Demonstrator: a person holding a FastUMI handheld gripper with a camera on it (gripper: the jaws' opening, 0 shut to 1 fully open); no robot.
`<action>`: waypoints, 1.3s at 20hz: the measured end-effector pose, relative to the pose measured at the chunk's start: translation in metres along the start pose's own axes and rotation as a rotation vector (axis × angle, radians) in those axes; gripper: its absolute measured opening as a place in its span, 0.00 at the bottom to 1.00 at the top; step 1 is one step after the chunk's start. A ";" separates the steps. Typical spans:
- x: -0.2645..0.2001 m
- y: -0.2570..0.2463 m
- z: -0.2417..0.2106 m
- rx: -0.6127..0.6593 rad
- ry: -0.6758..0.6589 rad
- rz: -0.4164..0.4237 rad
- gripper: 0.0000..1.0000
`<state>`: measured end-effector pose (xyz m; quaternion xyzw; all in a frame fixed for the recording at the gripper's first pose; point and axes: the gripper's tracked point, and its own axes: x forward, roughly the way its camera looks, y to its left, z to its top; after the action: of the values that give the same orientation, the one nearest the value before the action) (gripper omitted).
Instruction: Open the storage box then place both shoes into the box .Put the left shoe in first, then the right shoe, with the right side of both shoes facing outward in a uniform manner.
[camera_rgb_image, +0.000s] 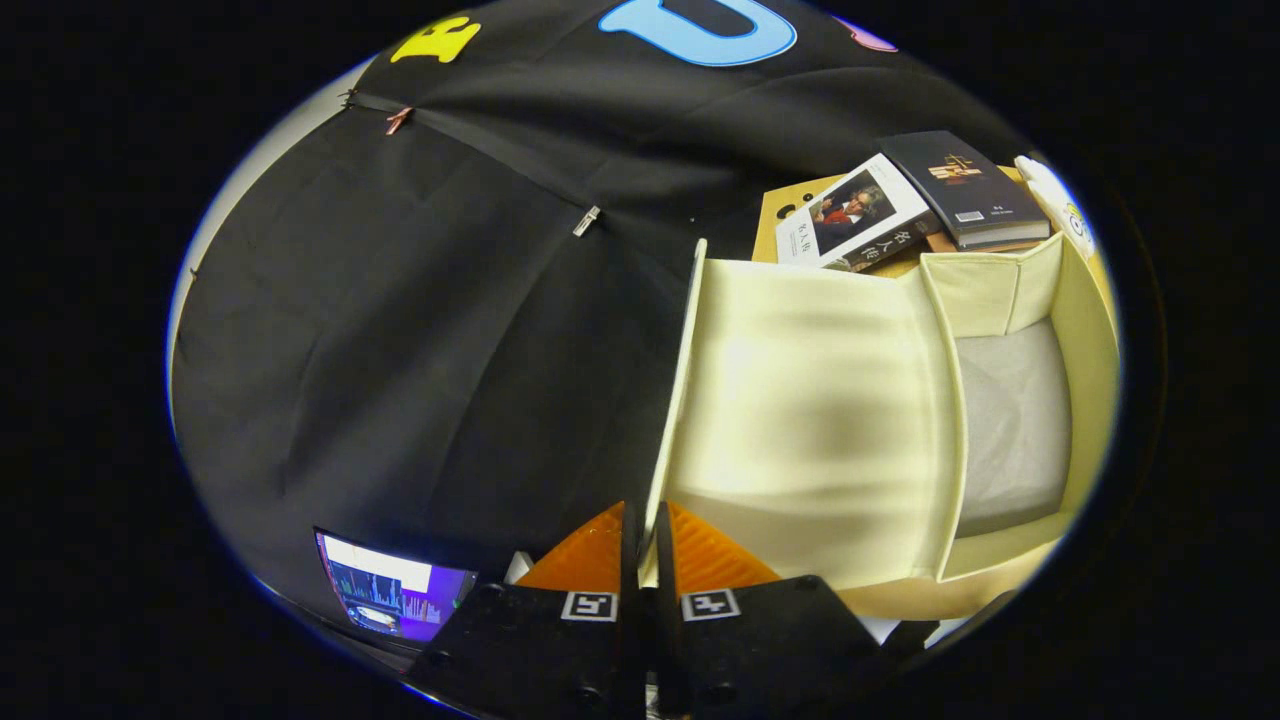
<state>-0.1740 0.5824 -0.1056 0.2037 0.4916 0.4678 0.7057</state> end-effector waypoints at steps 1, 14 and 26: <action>-0.004 0.002 0.001 0.000 -0.008 0.008 0.39; -0.160 -0.121 0.094 -0.223 -0.371 -0.245 0.98; -0.326 -0.324 0.093 -0.264 -0.422 -0.662 0.98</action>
<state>0.0311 0.1629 -0.1435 0.0336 0.3108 0.2227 0.9234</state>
